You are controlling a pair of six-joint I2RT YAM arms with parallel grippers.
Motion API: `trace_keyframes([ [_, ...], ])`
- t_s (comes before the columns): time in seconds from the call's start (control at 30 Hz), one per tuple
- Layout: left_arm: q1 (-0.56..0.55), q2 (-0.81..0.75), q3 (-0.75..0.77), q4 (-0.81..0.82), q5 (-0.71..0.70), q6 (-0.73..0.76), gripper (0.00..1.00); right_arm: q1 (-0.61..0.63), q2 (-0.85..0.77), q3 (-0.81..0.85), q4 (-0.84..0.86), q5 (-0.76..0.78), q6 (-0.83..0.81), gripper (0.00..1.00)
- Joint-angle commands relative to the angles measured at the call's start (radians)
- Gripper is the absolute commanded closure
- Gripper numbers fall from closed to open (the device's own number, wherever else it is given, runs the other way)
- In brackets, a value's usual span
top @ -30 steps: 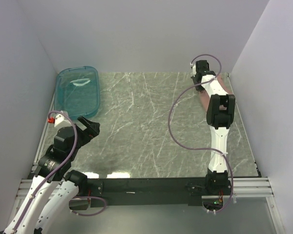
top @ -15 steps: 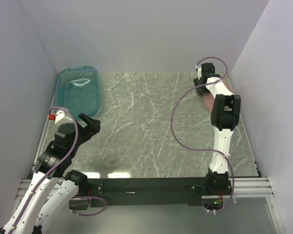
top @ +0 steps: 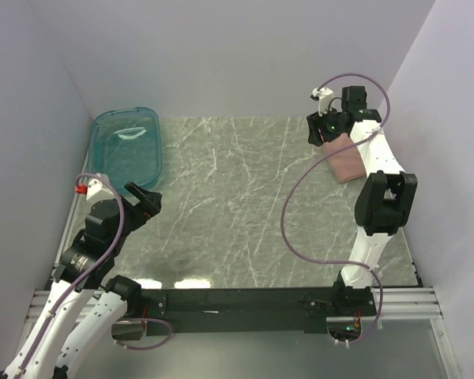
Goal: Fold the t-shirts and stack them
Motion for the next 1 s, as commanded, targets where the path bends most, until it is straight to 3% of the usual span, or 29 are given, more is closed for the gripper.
trace_keyframes([
  [0.0, 0.002, -0.026, 0.039, 0.028, -0.003, 0.025, 0.01, -0.003, -0.074, -0.029, -0.046, -0.113, -0.009, 0.38],
  [0.1, 0.002, -0.041, 0.039, 0.024, -0.009, 0.031, 0.01, -0.003, -0.178, -0.116, -0.043, -0.155, 0.037, 0.4],
  [0.23, 0.002, -0.032, 0.052, 0.021, -0.012, 0.05, 0.01, -0.003, -0.394, -0.336, 0.123, -0.141, 0.14, 0.37],
  [0.5, 0.007, 0.103, 0.082, 0.048, -0.062, 0.085, 0.01, -0.023, -0.824, -0.705, 0.356, 0.196, 0.334, 0.04],
  [0.67, 0.065, 0.219, 0.134, 0.11, -0.006, 0.151, 0.01, -0.115, -0.886, -0.754, 0.337, 0.198, 0.453, 0.01],
  [0.83, 0.232, 0.293, 0.158, 0.136, 0.108, 0.223, 0.01, -0.138, -0.924, -0.811, 0.374, 0.351, 0.583, 0.0],
  [0.97, 0.323, 0.293, 0.143, 0.151, 0.184, 0.28, 0.01, -0.138, -0.929, -0.812, 0.374, 0.373, 0.622, 0.0],
])
